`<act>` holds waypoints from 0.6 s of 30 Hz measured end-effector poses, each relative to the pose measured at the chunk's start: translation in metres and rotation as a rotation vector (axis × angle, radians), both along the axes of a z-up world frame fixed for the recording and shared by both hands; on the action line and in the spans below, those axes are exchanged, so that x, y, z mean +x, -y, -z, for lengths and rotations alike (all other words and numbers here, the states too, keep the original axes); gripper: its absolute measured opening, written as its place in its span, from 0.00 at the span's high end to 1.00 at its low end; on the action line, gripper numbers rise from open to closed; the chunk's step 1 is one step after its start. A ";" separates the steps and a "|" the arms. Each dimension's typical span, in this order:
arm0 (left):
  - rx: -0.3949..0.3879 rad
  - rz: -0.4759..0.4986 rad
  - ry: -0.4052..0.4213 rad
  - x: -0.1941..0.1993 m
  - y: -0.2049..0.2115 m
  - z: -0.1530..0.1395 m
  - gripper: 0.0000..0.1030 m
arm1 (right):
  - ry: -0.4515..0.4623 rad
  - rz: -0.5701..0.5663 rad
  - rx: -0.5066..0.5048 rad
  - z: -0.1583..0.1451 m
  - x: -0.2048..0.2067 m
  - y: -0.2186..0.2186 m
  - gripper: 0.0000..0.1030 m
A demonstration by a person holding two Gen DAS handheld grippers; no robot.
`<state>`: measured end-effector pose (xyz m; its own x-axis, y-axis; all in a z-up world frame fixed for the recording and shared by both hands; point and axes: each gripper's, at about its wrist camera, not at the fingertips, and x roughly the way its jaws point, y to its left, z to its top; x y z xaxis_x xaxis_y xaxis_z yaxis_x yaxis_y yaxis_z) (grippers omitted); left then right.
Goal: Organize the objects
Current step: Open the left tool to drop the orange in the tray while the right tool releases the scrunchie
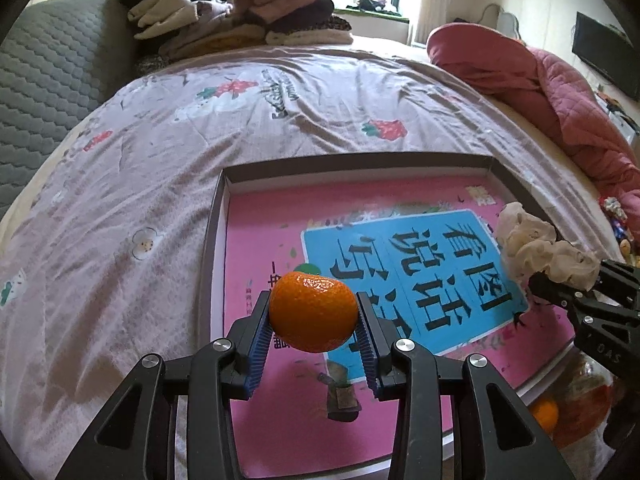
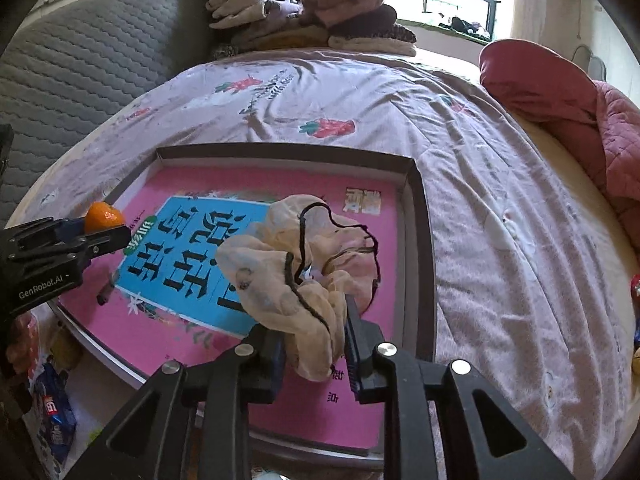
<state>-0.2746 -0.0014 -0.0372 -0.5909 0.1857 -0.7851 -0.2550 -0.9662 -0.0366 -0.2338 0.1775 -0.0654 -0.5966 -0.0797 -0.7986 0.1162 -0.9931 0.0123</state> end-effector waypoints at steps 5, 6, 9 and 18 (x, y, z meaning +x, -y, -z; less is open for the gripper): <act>0.003 0.009 0.012 0.000 -0.001 0.002 0.61 | 0.009 0.014 -0.003 0.001 0.000 -0.002 0.65; 0.002 0.006 0.014 0.000 0.000 0.003 0.61 | 0.011 0.014 -0.005 0.001 -0.001 -0.002 0.63; 0.003 0.008 0.025 -0.001 -0.001 0.004 0.60 | 0.011 0.014 -0.008 0.000 -0.001 -0.003 0.55; 0.032 0.009 0.003 0.002 0.001 -0.005 0.44 | -0.004 0.003 -0.021 -0.008 0.002 -0.002 0.47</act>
<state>-0.2723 -0.0024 -0.0318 -0.5869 0.2158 -0.7804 -0.2631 -0.9624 -0.0683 -0.2315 0.1793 -0.0576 -0.6001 -0.0948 -0.7943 0.1129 -0.9931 0.0332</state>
